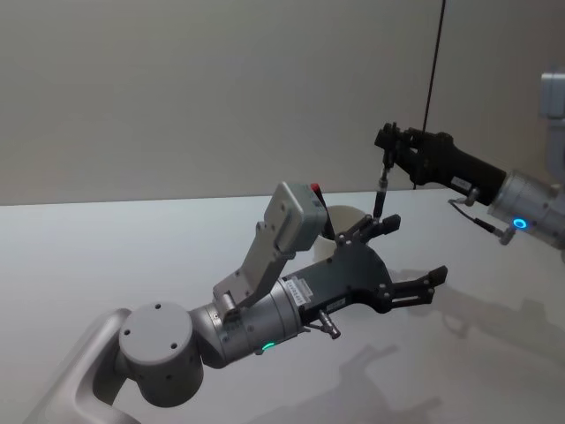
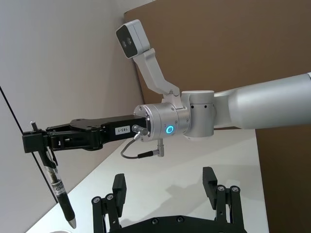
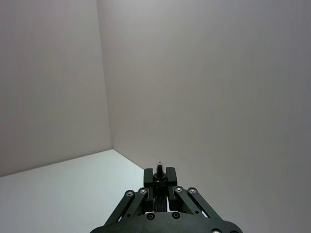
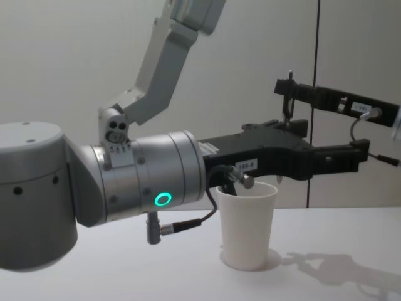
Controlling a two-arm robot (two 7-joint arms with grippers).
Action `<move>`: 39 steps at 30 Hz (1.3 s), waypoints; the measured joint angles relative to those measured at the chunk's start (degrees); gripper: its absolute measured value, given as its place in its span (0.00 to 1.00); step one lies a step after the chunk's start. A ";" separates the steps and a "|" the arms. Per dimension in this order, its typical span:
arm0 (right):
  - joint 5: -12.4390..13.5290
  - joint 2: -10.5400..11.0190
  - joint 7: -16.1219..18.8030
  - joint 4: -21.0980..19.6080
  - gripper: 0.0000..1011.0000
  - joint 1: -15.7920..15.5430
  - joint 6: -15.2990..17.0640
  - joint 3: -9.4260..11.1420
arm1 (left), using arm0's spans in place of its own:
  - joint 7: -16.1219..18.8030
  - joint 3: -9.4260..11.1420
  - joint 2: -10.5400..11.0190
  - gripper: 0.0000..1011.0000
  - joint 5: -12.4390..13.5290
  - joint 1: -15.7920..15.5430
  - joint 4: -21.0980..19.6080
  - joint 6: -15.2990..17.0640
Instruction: Place the pen into the pen holder.
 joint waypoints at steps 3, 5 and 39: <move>0.23 -0.60 0.64 2.34 0.15 1.25 -1.20 -0.33 | 0.00 0.00 0.00 0.99 0.00 0.00 0.00 0.00; 0.29 -0.82 0.84 3.27 0.15 1.71 -1.66 -0.48 | 0.00 0.00 0.00 0.99 0.00 0.00 0.00 0.00; 2.07 -6.81 5.20 24.35 0.38 10.76 -12.60 -2.39 | 0.00 0.00 0.00 0.99 0.00 0.00 0.00 0.00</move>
